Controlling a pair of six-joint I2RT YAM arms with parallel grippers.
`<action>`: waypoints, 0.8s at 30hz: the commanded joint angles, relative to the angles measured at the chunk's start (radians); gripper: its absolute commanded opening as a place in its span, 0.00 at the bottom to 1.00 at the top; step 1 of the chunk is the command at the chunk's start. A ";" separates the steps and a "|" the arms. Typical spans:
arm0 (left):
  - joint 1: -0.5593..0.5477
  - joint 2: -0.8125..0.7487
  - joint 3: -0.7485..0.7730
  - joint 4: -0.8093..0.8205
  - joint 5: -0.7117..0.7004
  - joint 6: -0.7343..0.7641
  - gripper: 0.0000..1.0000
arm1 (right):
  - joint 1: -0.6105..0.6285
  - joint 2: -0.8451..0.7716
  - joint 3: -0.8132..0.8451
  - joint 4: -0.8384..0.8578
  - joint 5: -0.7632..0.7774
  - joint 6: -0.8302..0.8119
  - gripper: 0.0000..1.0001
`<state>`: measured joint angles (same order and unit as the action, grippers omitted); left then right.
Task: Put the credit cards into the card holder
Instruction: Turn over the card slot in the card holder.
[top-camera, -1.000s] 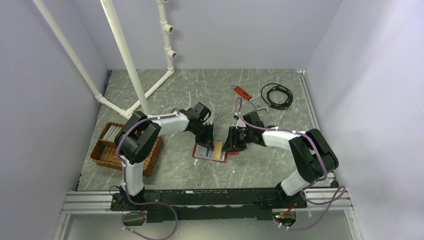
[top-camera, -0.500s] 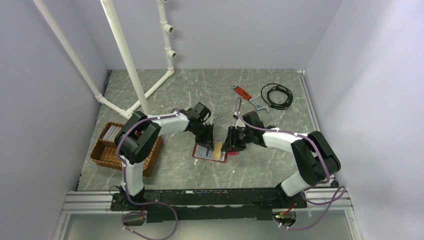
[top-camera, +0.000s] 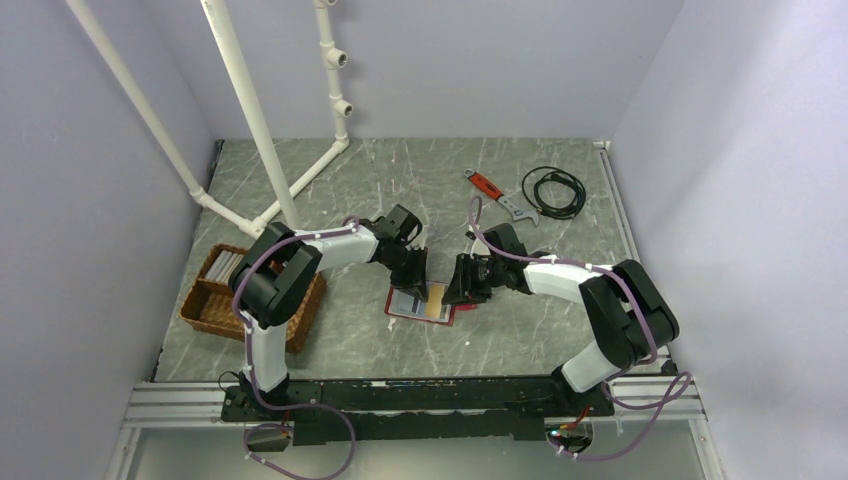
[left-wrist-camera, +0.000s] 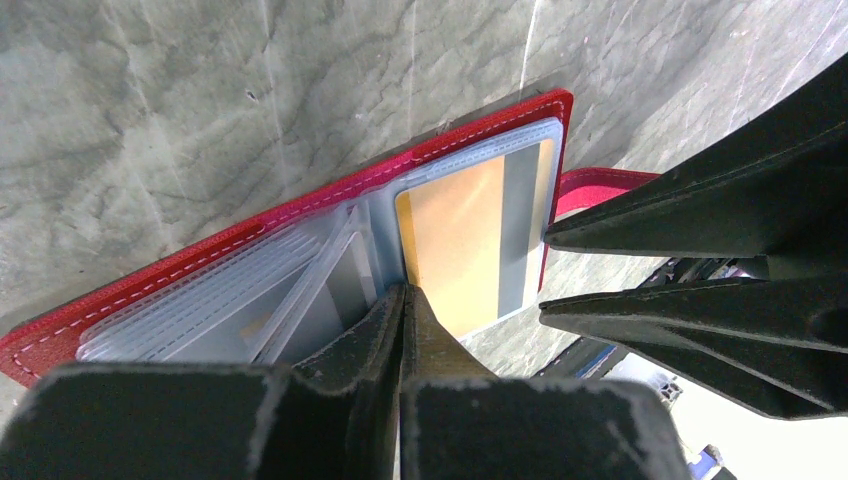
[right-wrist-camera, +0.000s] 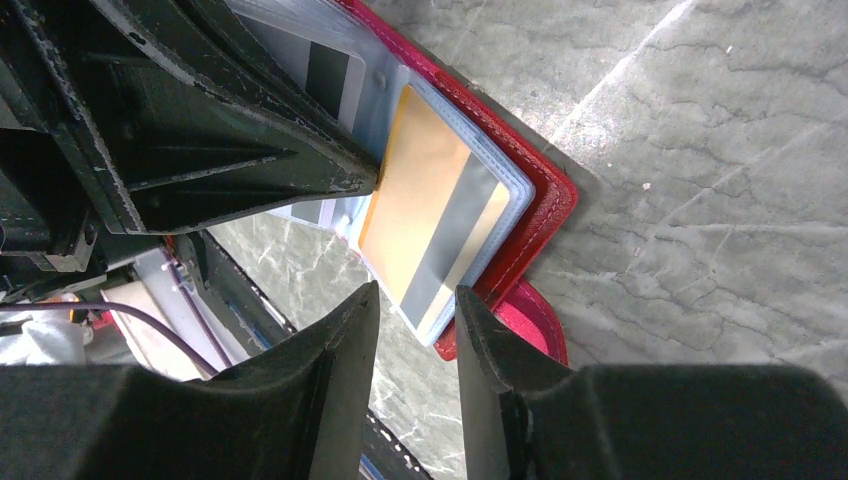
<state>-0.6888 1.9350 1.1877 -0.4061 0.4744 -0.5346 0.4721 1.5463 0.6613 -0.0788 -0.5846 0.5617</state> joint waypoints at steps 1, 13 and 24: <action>-0.005 0.013 -0.019 -0.037 -0.022 0.031 0.08 | 0.004 -0.015 0.002 0.008 0.009 0.007 0.37; -0.005 0.015 -0.014 -0.043 -0.021 0.036 0.07 | 0.007 -0.018 -0.011 0.022 -0.002 0.014 0.37; -0.005 0.013 -0.023 -0.024 -0.004 0.024 0.08 | 0.029 0.017 0.023 0.067 -0.035 0.032 0.36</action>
<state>-0.6888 1.9350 1.1873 -0.4057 0.4782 -0.5346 0.4889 1.5513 0.6514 -0.0700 -0.5854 0.5739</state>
